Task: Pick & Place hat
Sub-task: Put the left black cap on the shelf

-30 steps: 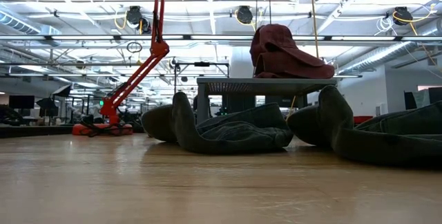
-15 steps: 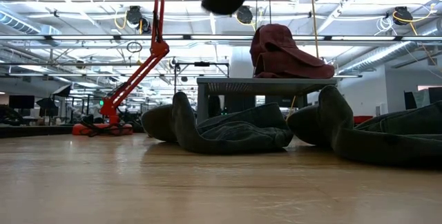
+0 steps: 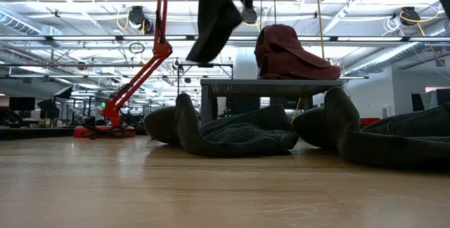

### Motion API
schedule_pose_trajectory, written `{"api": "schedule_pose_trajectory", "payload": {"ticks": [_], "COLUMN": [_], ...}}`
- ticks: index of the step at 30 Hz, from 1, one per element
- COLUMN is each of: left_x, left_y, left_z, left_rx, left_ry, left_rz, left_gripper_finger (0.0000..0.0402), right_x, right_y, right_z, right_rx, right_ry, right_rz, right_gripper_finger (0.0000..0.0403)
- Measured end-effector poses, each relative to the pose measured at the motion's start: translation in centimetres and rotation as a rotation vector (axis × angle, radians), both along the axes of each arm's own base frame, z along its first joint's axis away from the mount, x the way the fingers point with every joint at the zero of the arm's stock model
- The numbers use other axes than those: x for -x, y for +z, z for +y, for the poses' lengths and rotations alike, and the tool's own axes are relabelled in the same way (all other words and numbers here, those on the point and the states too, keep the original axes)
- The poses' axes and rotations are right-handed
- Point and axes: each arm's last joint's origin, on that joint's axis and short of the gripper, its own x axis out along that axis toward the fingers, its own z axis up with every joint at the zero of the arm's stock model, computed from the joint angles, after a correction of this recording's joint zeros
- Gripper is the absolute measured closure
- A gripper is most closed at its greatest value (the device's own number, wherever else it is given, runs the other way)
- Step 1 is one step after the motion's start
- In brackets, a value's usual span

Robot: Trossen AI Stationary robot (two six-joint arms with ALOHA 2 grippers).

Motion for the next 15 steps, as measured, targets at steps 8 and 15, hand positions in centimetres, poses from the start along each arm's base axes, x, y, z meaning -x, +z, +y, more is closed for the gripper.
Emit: {"api": "schedule_pose_trajectory", "payload": {"ticks": [8,15], "left_x": [-0.2,-0.3], "left_y": [0.0,0.0], "left_z": [1.2,1.4], "left_rx": [0.044,0.044], "left_ry": [0.065,0.087], "left_rz": [0.005,0.003], "left_gripper_finger": [0.0231,0.0231], "right_x": [0.7,2.9], "right_y": [-2.8,-3.2], "right_z": [-3.4,-3.5], "right_rx": [-0.028,-0.037], "right_ry": [-0.027,-0.07], "right_rz": [0.119,0.255], "right_gripper_finger": [0.0394,0.0394]}}
